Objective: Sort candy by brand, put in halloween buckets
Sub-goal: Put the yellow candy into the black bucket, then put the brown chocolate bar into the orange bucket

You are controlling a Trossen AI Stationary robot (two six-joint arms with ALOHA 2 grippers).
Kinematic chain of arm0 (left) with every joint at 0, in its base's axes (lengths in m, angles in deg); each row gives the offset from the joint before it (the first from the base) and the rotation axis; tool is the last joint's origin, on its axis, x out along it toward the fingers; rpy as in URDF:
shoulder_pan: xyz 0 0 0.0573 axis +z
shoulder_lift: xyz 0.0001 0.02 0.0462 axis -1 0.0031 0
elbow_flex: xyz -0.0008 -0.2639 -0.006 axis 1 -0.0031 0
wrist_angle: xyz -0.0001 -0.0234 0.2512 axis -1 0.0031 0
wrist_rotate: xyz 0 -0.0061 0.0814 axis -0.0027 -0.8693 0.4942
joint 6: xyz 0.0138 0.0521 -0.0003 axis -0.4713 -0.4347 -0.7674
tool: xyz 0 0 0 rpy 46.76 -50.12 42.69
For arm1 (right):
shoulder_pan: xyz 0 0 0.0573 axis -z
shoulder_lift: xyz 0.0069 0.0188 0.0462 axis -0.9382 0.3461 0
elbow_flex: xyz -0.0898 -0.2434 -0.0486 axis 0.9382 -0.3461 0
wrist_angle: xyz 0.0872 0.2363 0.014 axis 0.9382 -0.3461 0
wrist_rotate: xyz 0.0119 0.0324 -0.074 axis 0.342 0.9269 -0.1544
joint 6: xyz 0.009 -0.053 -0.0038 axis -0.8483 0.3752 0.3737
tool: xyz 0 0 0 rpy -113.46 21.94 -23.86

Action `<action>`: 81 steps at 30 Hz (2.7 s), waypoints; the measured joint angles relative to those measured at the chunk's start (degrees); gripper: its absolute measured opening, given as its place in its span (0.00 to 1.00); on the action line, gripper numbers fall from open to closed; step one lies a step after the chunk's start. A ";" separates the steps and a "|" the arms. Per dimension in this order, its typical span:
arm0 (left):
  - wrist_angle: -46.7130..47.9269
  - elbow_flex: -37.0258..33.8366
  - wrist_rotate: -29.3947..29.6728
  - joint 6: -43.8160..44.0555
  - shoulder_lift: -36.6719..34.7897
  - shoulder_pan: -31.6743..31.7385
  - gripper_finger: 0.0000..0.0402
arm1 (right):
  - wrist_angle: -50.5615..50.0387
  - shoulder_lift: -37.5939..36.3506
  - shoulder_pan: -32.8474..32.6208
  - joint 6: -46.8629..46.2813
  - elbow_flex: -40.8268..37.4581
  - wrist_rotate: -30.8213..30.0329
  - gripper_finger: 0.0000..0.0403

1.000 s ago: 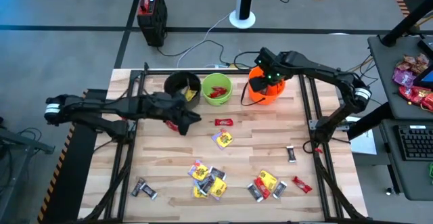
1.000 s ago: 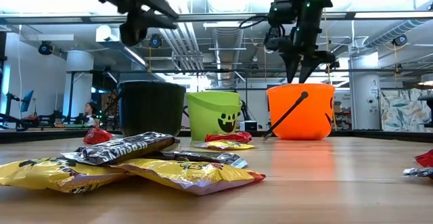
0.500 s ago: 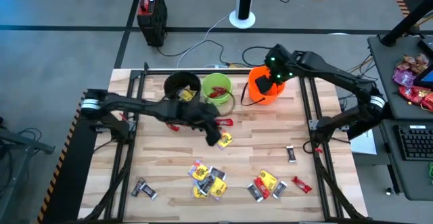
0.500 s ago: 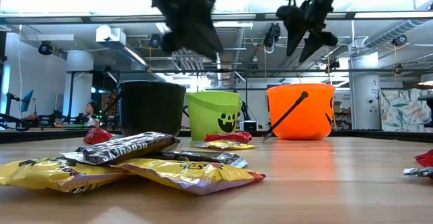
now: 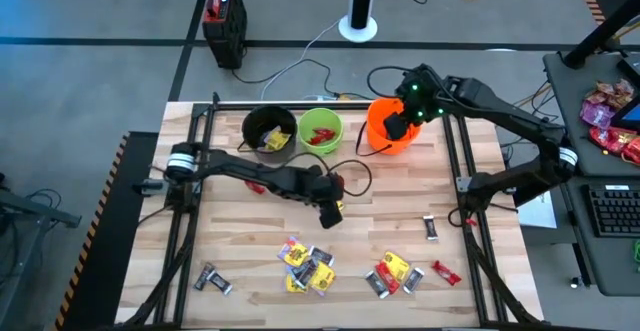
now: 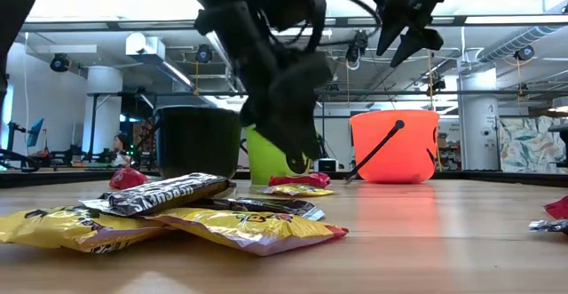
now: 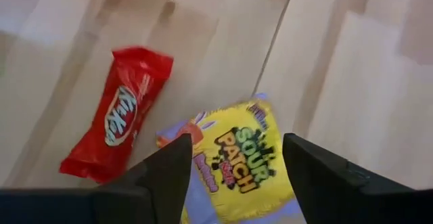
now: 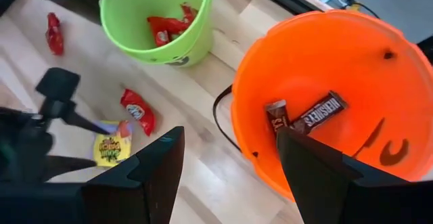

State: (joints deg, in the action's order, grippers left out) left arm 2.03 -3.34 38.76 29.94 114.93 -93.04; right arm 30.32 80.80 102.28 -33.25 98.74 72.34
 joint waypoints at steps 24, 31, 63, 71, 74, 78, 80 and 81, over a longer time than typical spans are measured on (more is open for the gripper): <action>-1.39 0.27 -1.00 2.55 5.31 -0.04 0.04 | -0.06 0.00 -0.28 4.58 0.00 0.53 0.57; 5.33 0.01 -2.13 -0.94 -7.23 -0.17 0.01 | -0.06 0.00 -0.28 5.22 0.00 0.41 0.57; 22.81 -14.19 -1.34 -28.89 -38.05 37.48 0.26 | 4.20 4.50 -40.69 -35.56 0.00 5.49 0.57; 20.76 -12.98 -10.90 -25.45 -42.74 36.59 0.32 | 21.71 18.67 -54.68 -32.45 -0.02 -1.33 0.57; 20.19 -12.54 -17.12 -22.74 -46.26 35.45 0.32 | 26.79 23.57 -56.67 -28.73 0.02 -6.50 0.56; 19.88 -12.17 -19.69 -19.02 -51.24 32.49 0.32 | 28.93 29.17 -56.97 -26.89 0.00 -7.59 0.55; 19.85 -12.16 -19.76 -17.47 -53.50 30.65 0.32 | 30.78 31.80 -56.90 -25.64 0.01 -8.02 0.54; 19.74 -12.16 -19.79 -16.88 -54.51 29.68 0.32 | 32.19 33.08 -56.87 -24.83 0.02 -8.50 0.54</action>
State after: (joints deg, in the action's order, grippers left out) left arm 21.77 -15.50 18.97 13.06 60.42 -63.37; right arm 62.51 113.88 45.41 -58.08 98.76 63.84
